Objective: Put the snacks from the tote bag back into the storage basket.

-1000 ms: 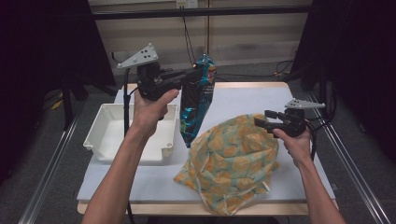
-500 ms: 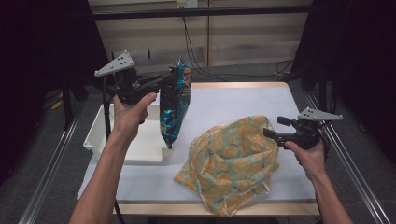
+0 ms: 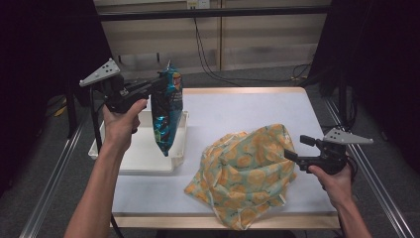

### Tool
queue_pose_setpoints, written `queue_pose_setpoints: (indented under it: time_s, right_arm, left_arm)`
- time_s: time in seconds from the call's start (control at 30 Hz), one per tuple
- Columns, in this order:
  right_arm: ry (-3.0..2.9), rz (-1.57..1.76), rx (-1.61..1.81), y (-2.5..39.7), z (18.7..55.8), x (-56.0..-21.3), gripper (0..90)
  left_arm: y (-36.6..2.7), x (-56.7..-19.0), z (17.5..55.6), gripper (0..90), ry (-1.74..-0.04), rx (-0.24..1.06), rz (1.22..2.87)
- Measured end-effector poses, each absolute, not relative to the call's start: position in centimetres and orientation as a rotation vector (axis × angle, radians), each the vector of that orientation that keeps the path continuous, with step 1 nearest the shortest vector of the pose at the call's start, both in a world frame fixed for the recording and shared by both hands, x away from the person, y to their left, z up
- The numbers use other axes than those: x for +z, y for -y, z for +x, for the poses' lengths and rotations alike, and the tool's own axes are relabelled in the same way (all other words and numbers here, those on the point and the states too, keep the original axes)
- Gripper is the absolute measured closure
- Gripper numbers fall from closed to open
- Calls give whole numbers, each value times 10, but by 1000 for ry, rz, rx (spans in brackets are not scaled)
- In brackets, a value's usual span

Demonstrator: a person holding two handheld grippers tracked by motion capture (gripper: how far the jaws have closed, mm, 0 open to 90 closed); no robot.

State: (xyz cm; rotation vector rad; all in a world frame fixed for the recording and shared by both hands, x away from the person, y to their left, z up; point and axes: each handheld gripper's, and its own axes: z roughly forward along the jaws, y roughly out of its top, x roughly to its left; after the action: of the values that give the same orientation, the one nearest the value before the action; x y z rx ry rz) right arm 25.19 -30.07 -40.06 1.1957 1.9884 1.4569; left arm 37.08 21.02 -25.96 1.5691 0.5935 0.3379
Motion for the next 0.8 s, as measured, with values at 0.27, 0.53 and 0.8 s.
queue_pose_setpoints:
  time_s: [0.27, 0.53, 0.8]
  right_arm:
    - [-2005, 1218, 1464, 300, 233, -410, 118]
    - [-2010, 1227, 1457, 303, 213, -418, 113]
    - [-2023, 1226, 1464, 300, 208, -428, 113]
  left_arm:
    - [-232, -272, 379, 890, -645, 366, 1586]
    - [-251, -286, 386, 890, -743, 420, 1588]
    - [-266, -302, 387, 890, -845, 483, 1584]
